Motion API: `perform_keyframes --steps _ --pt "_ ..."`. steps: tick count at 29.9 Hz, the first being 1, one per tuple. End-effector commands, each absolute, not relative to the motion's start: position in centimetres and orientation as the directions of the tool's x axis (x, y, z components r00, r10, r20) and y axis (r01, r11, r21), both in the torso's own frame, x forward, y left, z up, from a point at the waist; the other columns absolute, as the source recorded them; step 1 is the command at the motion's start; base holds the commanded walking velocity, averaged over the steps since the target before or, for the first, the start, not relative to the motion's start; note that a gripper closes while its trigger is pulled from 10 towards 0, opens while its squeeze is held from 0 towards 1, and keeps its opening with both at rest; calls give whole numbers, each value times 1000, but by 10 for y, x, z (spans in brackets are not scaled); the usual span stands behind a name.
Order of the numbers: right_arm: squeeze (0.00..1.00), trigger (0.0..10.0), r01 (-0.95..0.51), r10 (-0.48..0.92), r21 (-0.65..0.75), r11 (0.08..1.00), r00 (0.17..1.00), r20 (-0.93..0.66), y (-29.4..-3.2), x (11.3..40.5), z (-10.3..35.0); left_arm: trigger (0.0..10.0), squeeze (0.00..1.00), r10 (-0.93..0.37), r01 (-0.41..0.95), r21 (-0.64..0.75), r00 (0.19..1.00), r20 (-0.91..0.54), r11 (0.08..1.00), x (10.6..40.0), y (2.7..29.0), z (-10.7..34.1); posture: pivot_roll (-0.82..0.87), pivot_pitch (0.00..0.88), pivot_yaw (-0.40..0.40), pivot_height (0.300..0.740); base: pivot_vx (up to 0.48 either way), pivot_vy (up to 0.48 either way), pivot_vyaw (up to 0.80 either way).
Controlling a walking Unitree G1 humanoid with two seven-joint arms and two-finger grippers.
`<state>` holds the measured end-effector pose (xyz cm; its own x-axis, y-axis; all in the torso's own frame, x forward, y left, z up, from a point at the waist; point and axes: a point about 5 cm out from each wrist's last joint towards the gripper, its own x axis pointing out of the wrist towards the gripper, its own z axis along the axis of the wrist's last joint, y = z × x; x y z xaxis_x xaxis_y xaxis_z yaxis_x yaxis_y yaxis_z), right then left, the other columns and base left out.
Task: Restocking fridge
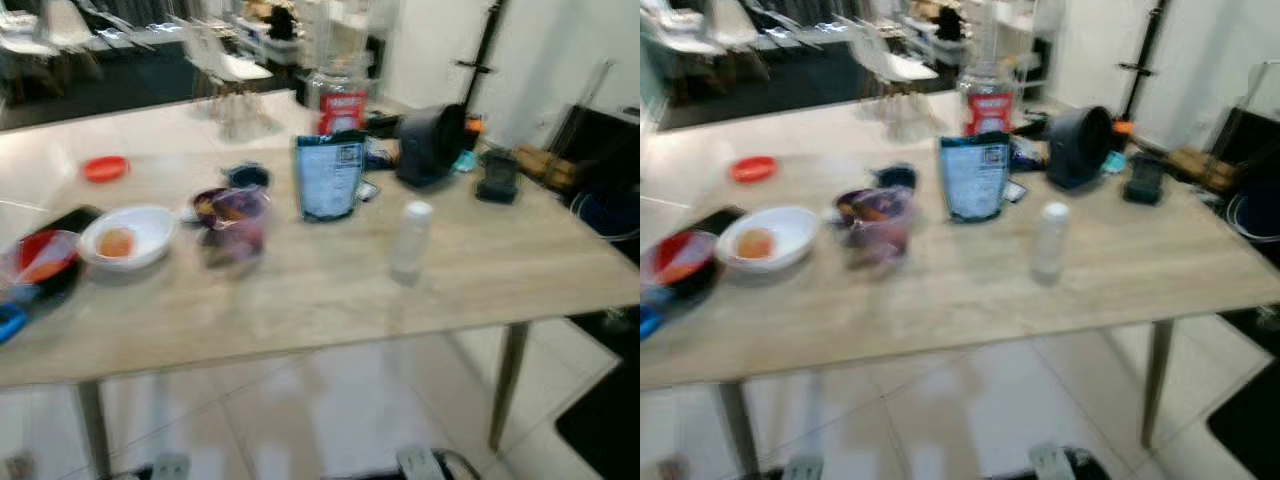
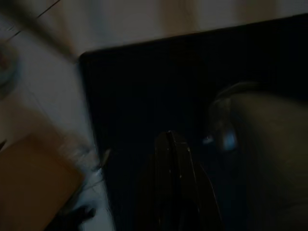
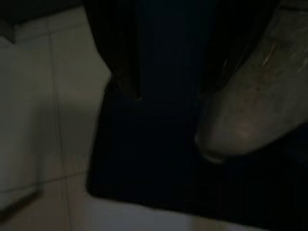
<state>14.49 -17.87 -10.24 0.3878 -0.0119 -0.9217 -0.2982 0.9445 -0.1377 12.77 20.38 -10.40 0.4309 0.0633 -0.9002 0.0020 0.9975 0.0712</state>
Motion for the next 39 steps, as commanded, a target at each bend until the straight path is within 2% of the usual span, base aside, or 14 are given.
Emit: perform_keyframes --steps 1,12,16,19,22,24,30,33,34,35,36,37,39 --pt "0 10000 -300 -6 -127 945 373 -928 -176 142 -104 10000 0 53 0 58 411 -910 998 120 200 -107 17 0 18 740 0 0 0" --pt "0 10000 -294 -10 -131 947 379 -925 -177 143 -103 10000 0 43 2 48 422 -906 999 123 197 -106 17 0 18 740 0 0 0" --pt "0 10000 -181 -65 -158 971 435 -898 -190 157 -97 10000 0 46 -4 49 425 -904 999 123 197 -106 19 0 21 740 0 0 0" --pt "0 10000 -96 -140 -212 973 483 -864 -210 171 -87 10000 0 55 -12 55 423 -904 998 123 199 -106 19 0 21 740 0 0 0" --pt "0 10000 -5 -251 -297 955 518 -817 -256 187 -69 10000 0 60 -16 59 419 -906 998 121 201 -107 19 0 21 740 0 0 0" --pt "0 10000 32 -298 -333 942 530 -794 -275 193 -59 10000 0 63 -19 61 417 -907 998 120 202 -107 22 0 18 740 0 0 0" --pt "0 10000 160 -432 -414 896 532 -729 -305 199 -42 10000 0 65 -24 61 412 -909 998 118 202 -107 22 0 15 740 0 0 0" --pt "0 10000 230 -543 -501 834 501 -674 -330 196 -30 10000 0 61 -24 57 411 -910 998 117 201 -107 22 0 11 740 0 0 0" --pt "616 10000 252 -574 -523 814 490 -657 -338 194 -27 10000 0 60 -24 56 411 -910 998 117 201 -107 22 0 11 740 0 0 0" --pt "616 10000 267 -590 -533 803 483 -647 -342 193 -24 10000 0 60 -24 55 411 -910 998 117 201 -107 22 0 11 740 0 0 0" --pt "1000 10000 288 -608 -540 791 476 -636 -348 192 -21 10000 0 59 -24 54 412 -909 998 118 201 -107 21 0 7 740 0 0 0" --pt "1000 10000 288 -608 -540 791 476 -636 -348 192 -21 10000 0 59 -24 54 412 -909 998 118 201 -107 21 0 7 740 0 0 0" --pt "1000 10000 363 -665 -558 746 453 -594 -364 190 -11 10000 0 58 -23 53 412 -909 998 118 200 -107 21 0 7 740 0 0 0"
